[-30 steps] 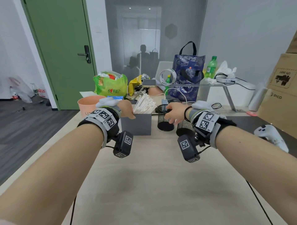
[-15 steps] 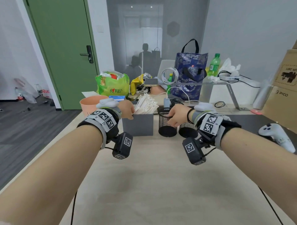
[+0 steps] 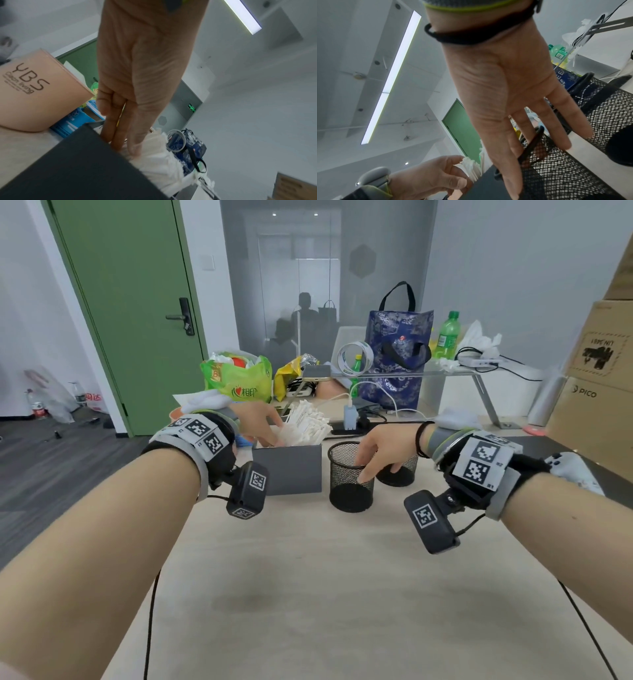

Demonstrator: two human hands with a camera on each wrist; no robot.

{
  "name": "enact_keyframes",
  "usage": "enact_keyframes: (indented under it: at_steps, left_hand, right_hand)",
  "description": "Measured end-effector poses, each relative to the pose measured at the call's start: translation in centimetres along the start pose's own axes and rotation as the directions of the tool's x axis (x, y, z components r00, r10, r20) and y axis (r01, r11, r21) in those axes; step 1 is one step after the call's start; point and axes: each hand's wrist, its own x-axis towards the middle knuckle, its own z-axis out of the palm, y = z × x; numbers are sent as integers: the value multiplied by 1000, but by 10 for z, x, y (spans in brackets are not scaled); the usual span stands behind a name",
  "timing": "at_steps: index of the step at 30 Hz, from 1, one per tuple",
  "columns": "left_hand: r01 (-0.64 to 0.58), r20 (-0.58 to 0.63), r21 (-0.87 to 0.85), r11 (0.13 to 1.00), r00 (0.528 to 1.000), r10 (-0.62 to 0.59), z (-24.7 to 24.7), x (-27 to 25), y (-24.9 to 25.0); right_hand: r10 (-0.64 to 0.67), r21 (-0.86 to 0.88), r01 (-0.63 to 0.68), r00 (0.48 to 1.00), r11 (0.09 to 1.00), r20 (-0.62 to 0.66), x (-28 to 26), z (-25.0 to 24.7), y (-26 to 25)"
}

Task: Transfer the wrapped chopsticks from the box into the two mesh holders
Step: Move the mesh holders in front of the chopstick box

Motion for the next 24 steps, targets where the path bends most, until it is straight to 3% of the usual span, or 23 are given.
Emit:
enact_keyframes:
  at_steps: [2, 6, 10, 14, 24]
  left_hand:
    - [15, 10, -79, 997, 1000, -14, -1, -2, 3]
    - [0, -51, 139, 990, 999, 7, 15, 6, 16]
    - [24, -146, 91, 996, 989, -11, 27, 20, 22]
    - [57, -233, 16, 998, 971, -52, 29, 36, 20]
    - [127, 32, 95, 987, 991, -131, 29, 59, 22]
  right_hand:
    - [13, -14, -14, 998, 1000, -57, 3, -1, 1]
    - [16, -96, -36, 980, 995, -197, 19, 5, 3]
    - [-37, -90, 25, 991, 996, -129, 25, 11, -1]
    - [-11, -104, 3, 997, 995, -80, 37, 15, -1]
    - [1, -54, -10, 984, 999, -177, 57, 19, -1]
